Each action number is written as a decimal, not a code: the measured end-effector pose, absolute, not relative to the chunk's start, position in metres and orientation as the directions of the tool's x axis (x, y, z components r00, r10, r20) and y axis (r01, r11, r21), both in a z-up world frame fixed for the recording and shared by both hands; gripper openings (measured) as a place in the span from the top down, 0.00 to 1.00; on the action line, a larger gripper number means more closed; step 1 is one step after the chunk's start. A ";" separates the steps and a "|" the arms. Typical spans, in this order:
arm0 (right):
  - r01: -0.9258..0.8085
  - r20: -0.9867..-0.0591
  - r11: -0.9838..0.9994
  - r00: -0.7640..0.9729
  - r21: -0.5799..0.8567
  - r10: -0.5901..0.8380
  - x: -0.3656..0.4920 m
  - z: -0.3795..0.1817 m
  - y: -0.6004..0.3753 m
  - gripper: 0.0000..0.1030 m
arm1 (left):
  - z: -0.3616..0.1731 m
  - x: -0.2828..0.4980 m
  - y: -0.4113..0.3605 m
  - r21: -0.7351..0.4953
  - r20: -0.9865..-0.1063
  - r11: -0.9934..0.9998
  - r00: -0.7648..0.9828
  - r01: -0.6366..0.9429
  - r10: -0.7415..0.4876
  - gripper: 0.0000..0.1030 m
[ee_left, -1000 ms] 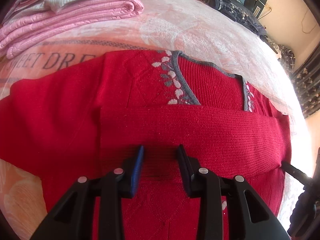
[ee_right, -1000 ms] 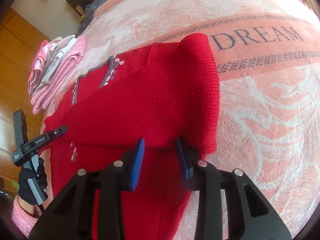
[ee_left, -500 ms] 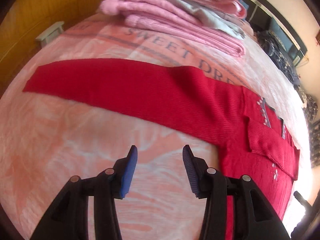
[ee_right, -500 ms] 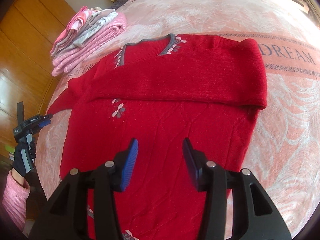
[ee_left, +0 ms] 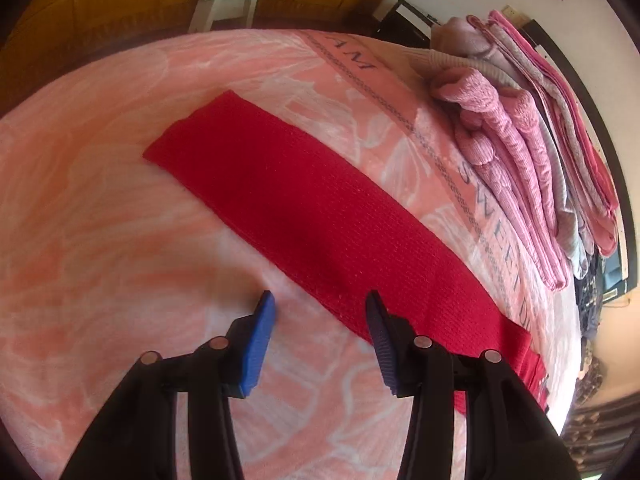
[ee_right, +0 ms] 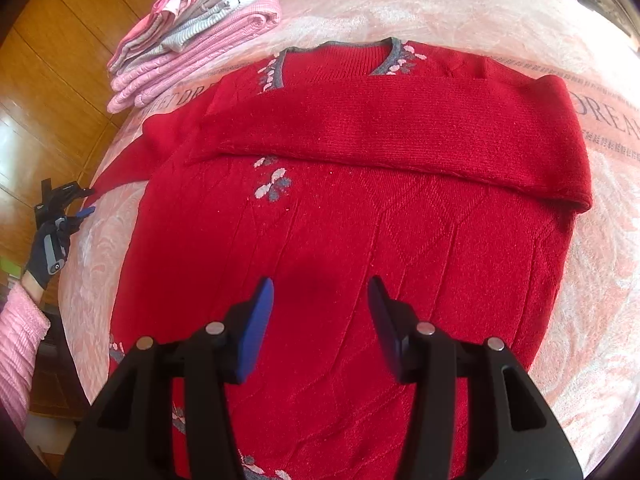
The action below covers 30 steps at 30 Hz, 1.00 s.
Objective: Fold small clothes
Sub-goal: 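Grasp the other sleeve cuff with the left tool, then fold the held sleeve across the sweater body with the left tool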
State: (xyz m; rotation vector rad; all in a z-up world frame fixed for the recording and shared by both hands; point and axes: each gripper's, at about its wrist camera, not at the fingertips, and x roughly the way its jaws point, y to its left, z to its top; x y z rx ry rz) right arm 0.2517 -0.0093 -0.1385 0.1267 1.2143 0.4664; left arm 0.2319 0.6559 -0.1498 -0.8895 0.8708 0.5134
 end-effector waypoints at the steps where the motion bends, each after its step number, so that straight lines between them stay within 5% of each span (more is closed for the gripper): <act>1: -0.276 -0.873 0.900 0.266 0.337 0.409 0.252 -0.140 -0.009 0.52 | -0.154 0.232 0.661 -0.483 -0.813 0.519 0.581 -0.705 0.033 0.54; 9: -0.242 -0.875 0.904 0.256 0.354 0.411 0.253 -0.153 -0.009 0.52 | -0.156 0.249 0.678 -0.481 -0.780 0.533 0.617 -0.696 0.101 0.58; 13: -0.236 -0.875 0.905 0.257 0.355 0.410 0.251 -0.156 -0.009 0.52 | -0.153 0.249 0.677 -0.442 -0.781 0.547 0.605 -0.711 0.154 0.94; 21: -0.226 -0.870 0.908 0.279 0.352 0.407 0.244 -0.149 -0.021 0.52 | -0.108 0.247 0.631 -0.441 -0.668 0.661 0.714 -0.607 0.210 0.96; 30: -0.211 -0.869 0.915 0.300 0.343 0.395 0.228 -0.144 -0.038 0.51 | -0.055 0.290 0.498 -0.412 -0.581 0.859 0.814 -0.305 0.011 0.96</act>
